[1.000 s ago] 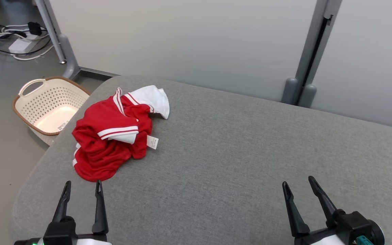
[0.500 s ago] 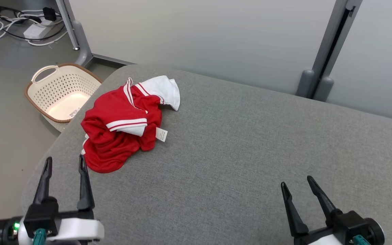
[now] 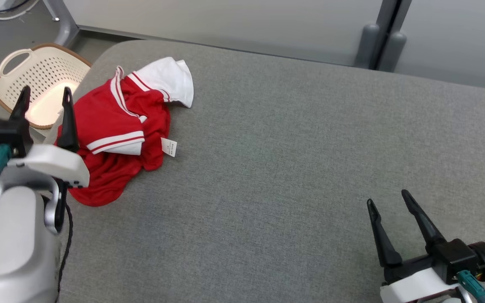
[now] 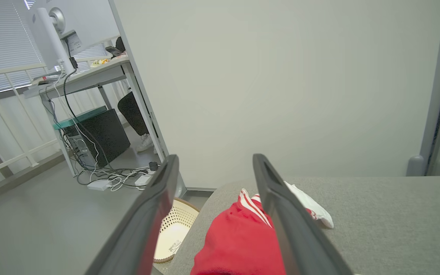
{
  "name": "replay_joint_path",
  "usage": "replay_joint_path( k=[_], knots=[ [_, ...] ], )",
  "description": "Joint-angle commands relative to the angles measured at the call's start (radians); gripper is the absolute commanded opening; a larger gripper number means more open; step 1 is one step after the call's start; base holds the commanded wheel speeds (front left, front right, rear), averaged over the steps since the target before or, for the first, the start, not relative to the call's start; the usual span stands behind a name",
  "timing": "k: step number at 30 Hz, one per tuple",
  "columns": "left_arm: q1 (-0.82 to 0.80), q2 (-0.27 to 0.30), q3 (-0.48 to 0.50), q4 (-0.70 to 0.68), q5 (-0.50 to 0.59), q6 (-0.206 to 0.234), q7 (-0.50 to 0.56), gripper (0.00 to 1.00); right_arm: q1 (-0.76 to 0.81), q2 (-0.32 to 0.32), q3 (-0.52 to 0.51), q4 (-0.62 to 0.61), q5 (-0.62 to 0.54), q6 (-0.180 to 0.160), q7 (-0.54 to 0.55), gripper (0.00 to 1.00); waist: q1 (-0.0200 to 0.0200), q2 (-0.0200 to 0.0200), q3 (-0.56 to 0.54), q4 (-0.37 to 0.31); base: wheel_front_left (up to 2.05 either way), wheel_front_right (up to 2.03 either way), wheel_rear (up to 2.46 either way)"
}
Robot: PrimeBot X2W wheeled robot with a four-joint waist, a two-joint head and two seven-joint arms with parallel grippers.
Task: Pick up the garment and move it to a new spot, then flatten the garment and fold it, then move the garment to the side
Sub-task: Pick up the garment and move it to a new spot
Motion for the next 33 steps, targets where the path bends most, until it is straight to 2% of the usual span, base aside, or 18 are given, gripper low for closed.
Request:
replay_joint_path(
  k=[1,6,10,14,23,24,25,26,27,31,33],
  knots=[
    [-0.036,0.011,-0.004,0.028,-0.001,-0.011,0.017,1.0,-0.013,-0.012,-0.002,-0.004,-0.008,0.0,-0.001,1.0,0.0,0.0,0.042,-0.025,0.0,0.0,0.0],
    [-0.249,0.029,-0.015,0.224,-0.033,-0.053,0.136,1.0,-0.048,-0.044,-0.015,-0.019,-0.011,0.0,-0.001,1.0,0.0,0.0,0.12,-0.048,0.0,0.0,0.0],
    [-0.363,0.052,-0.028,0.39,-0.034,-0.061,0.273,1.0,-0.086,-0.064,-0.018,-0.035,-0.009,0.0,-0.001,1.0,0.0,0.0,0.183,-0.068,0.0,0.0,0.0],
    [-0.443,0.047,-0.024,0.518,-0.062,-0.07,0.399,1.0,-0.119,-0.079,-0.027,-0.049,-0.005,0.0,-0.001,1.0,0.0,0.0,0.239,-0.086,0.0,0.0,0.0],
    [-0.488,0.038,-0.024,0.695,-0.091,-0.072,0.478,1.0,-0.164,-0.073,-0.027,-0.059,-0.01,0.0,-0.001,1.0,0.0,0.0,0.311,-0.092,0.0,0.0,0.0],
    [-0.487,0.04,-0.024,0.707,-0.093,-0.071,0.474,0.82,-0.165,-0.072,-0.025,-0.058,-0.009,0.0,-0.001,1.0,0.0,0.0,0.314,-0.092,0.0,0.0,0.0],
    [-0.487,0.043,-0.025,0.718,-0.095,-0.067,0.465,0.36,-0.168,-0.072,-0.024,-0.056,-0.008,0.0,-0.001,1.0,0.0,0.0,0.317,-0.092,0.0,0.0,0.0],
    [-0.487,0.043,-0.024,0.726,-0.098,-0.062,0.457,0.13,-0.169,-0.072,-0.023,-0.054,-0.008,0.0,-0.001,1.0,0.0,0.0,0.319,-0.091,0.0,0.0,0.0],
    [-0.488,0.044,-0.022,0.733,-0.1,-0.059,0.447,0.0,-0.171,-0.073,-0.022,-0.052,-0.007,0.0,-0.001,1.0,0.0,0.0,0.32,-0.09,0.0,0.0,0.0],
    [-0.499,0.046,-0.013,0.736,-0.115,-0.057,0.366,0.0,-0.172,-0.075,-0.025,-0.049,-0.005,0.0,-0.001,1.0,0.0,0.0,0.321,-0.085,0.0,0.0,0.0],
    [-0.51,0.052,-0.006,0.717,-0.129,-0.068,0.271,0.0,-0.17,-0.079,-0.028,-0.043,0.0,0.0,-0.001,1.0,0.0,0.0,0.306,-0.081,0.0,0.0,0.0]
  ],
)
